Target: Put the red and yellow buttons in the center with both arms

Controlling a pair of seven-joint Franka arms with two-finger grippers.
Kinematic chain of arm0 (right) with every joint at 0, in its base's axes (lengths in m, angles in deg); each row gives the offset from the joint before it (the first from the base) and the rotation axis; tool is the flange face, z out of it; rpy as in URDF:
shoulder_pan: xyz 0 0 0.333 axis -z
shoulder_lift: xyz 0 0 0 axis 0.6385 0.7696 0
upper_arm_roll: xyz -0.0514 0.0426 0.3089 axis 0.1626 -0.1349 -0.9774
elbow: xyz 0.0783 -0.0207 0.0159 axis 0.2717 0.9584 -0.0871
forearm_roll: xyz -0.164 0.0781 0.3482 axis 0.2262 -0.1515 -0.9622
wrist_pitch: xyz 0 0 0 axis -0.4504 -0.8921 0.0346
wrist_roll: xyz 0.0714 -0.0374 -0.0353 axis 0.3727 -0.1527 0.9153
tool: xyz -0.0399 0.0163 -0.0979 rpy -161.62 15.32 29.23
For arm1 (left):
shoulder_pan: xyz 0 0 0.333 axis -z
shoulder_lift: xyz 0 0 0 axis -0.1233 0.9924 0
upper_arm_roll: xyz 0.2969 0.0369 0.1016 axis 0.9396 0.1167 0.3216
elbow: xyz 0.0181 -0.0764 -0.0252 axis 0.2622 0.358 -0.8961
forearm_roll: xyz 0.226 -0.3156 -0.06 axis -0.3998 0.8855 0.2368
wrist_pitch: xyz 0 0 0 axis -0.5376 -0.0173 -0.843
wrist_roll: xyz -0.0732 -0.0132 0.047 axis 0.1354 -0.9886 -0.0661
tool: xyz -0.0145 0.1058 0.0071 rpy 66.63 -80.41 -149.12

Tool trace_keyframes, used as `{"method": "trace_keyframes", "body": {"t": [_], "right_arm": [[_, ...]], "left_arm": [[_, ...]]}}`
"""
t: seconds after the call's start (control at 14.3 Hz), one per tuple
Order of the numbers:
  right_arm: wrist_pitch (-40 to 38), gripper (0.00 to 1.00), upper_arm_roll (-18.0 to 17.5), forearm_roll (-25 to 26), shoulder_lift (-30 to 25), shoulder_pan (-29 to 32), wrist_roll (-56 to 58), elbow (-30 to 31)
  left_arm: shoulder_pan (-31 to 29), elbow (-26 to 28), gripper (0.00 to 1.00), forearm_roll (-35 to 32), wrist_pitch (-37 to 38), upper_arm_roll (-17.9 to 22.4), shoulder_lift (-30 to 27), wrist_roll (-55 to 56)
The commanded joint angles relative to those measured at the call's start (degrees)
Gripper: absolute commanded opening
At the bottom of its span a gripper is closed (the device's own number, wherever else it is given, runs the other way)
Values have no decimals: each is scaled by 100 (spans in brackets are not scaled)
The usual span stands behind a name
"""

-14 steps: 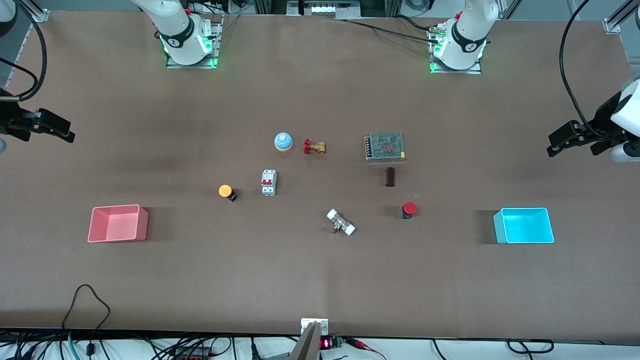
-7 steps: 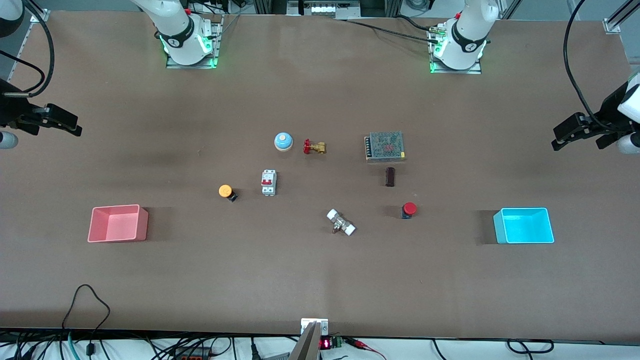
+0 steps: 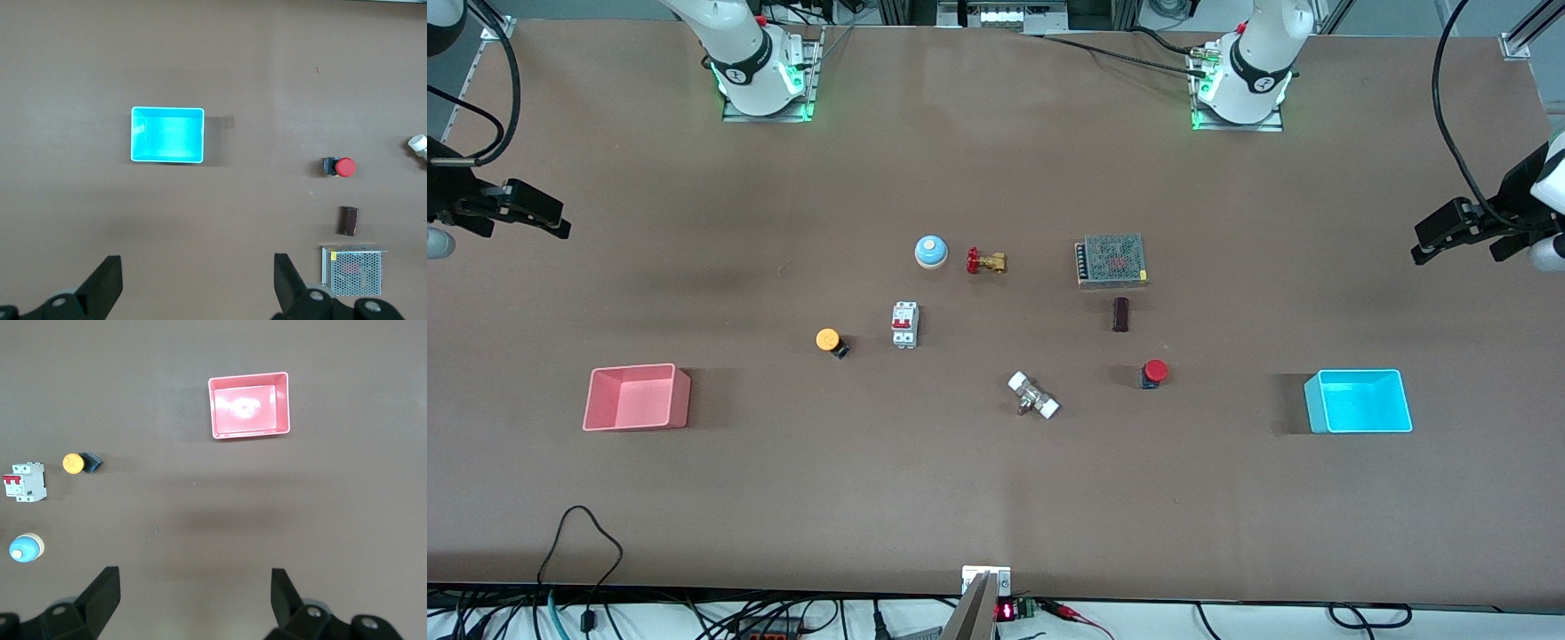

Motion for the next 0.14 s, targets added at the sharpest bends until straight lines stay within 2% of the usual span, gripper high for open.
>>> {"method": "trace_keyframes", "body": {"t": [0.0,0.07], "right_arm": [[-85,100,-41,8,-71,7,62,-16],[-85,100,-41,8,-71,7,62,-16]], "left_arm": [[40,95,100,35,102,45,-196,-49],[40,95,100,35,128,45,-196,-49]]}}
